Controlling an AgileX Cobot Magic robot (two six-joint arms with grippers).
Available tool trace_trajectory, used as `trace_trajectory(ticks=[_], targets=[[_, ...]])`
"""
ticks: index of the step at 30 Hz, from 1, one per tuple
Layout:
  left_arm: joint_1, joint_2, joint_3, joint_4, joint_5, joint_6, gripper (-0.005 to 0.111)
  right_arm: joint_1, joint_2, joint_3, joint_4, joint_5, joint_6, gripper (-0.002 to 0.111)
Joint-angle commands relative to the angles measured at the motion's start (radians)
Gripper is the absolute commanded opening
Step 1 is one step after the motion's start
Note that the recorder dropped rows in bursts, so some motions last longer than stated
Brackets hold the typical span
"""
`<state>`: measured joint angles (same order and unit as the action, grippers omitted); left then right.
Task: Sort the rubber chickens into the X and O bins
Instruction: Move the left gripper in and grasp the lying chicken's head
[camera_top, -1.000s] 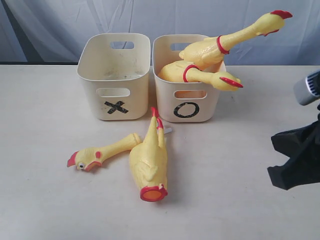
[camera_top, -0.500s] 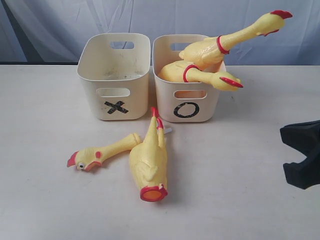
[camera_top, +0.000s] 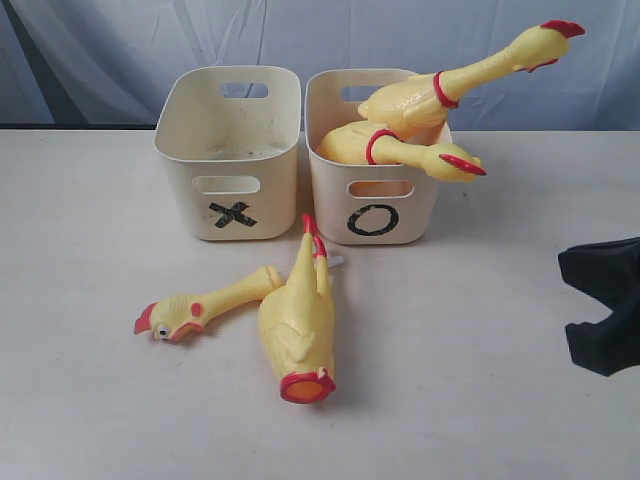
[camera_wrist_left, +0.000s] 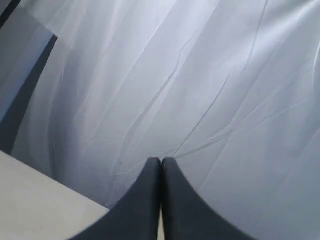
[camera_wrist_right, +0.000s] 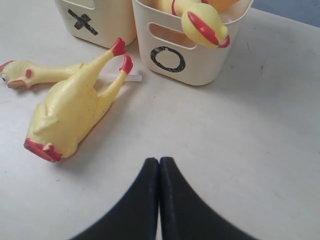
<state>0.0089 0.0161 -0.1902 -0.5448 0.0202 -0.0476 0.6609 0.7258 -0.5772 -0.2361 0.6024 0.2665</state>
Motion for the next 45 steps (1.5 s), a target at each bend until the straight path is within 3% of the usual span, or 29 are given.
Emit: trace_trajectory(ticks=[1,5,10,12,14,20,24,27,31,35,45], targets=[[-0.001,0.104,-0.091,0.207,0.139,0.006,0.0,-0.002,-0.006,0.005,0.003,-0.017,-0.005,-0.001],[-0.001,0.286,-0.174,0.217,0.22,0.119,0.0,-0.002,-0.006,0.005,0.009,-0.017,-0.005,-0.001],[-0.006,0.505,-0.263,0.042,0.267,0.458,0.0,-0.002,-0.006,0.005,0.02,-0.019,-0.005,-0.001],[-0.07,0.628,-0.309,-0.153,0.28,0.701,0.0,-0.002,-0.006,0.005,0.044,-0.026,-0.005,-0.001],[-0.153,0.741,-0.331,-0.251,0.294,0.887,0.0,-0.002,-0.006,0.005,0.063,-0.026,-0.005,-0.001],[-0.35,0.996,-0.343,-0.249,0.296,0.954,0.0,-0.002,-0.006,0.005,0.071,-0.026,-0.005,-0.001],[-0.404,1.119,-0.376,-0.242,0.335,1.039,0.0,-0.002,-0.006,0.005,0.08,-0.026,-0.005,-0.001],[-0.408,1.196,-0.401,-0.207,0.338,1.043,0.012,-0.002,-0.006,0.005,0.088,-0.026,-0.005,-0.001],[-0.408,1.287,-0.4,-0.199,0.292,1.045,0.046,-0.002,-0.006,0.005,0.09,-0.026,-0.005,-0.001],[-0.408,1.339,-0.4,-0.199,0.225,1.045,0.066,-0.002,-0.006,0.005,0.09,-0.026,-0.005,-0.001],[-0.408,1.465,-0.434,-0.145,0.146,1.045,0.071,-0.002,-0.006,0.005,0.092,-0.026,-0.005,-0.001]])
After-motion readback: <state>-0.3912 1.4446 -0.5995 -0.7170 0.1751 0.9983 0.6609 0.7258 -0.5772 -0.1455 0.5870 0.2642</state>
